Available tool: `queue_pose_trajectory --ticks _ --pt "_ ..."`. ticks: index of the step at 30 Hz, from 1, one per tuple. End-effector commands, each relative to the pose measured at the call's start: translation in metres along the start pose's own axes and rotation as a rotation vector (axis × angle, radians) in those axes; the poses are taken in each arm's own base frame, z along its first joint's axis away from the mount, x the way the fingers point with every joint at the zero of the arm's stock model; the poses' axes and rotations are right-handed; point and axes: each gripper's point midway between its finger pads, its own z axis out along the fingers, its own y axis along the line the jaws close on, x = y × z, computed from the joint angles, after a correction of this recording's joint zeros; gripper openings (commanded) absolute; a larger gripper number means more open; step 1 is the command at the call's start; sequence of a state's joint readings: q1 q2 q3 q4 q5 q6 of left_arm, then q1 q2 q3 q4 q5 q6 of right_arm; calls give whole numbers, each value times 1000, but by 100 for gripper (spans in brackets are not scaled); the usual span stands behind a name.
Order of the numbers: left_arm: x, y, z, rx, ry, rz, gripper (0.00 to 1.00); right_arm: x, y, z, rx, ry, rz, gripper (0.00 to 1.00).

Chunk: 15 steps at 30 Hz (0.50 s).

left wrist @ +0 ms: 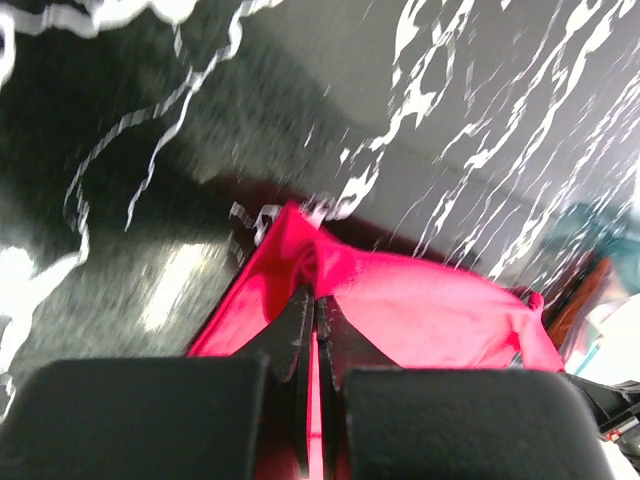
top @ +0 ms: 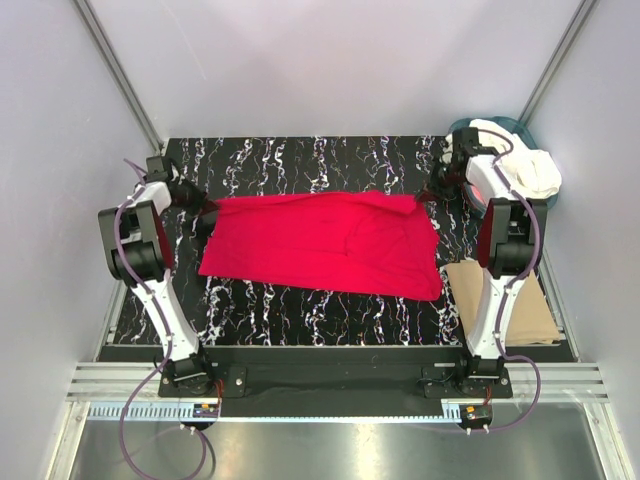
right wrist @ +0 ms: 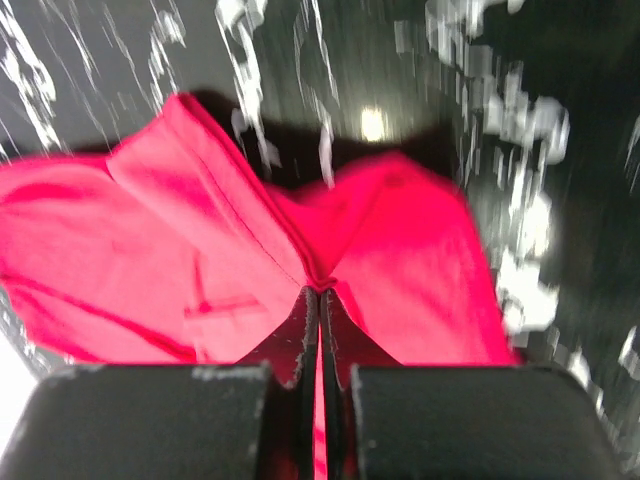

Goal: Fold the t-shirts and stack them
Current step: Fold the tshirt

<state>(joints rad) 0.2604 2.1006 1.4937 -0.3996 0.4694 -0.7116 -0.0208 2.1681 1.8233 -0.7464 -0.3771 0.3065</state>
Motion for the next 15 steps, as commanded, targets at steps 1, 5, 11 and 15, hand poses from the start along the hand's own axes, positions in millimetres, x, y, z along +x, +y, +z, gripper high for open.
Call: queue_pose_trajectory --ticks 1,5,11,15 --pt "1 -25 -33 59 -25 78 0 9 19 -41 -58 -36 -5 0" --pt "-6 -39 -38 101 -34 116 0 24 11 -45 -34 -24 -10 0" --pt "-29 -62 -11 220 -25 141 0 14 11 -36 -36 -24 -3 0" --pt "-37 -66 -2 252 -24 139 0 9 15 -32 -52 -23 8 0"
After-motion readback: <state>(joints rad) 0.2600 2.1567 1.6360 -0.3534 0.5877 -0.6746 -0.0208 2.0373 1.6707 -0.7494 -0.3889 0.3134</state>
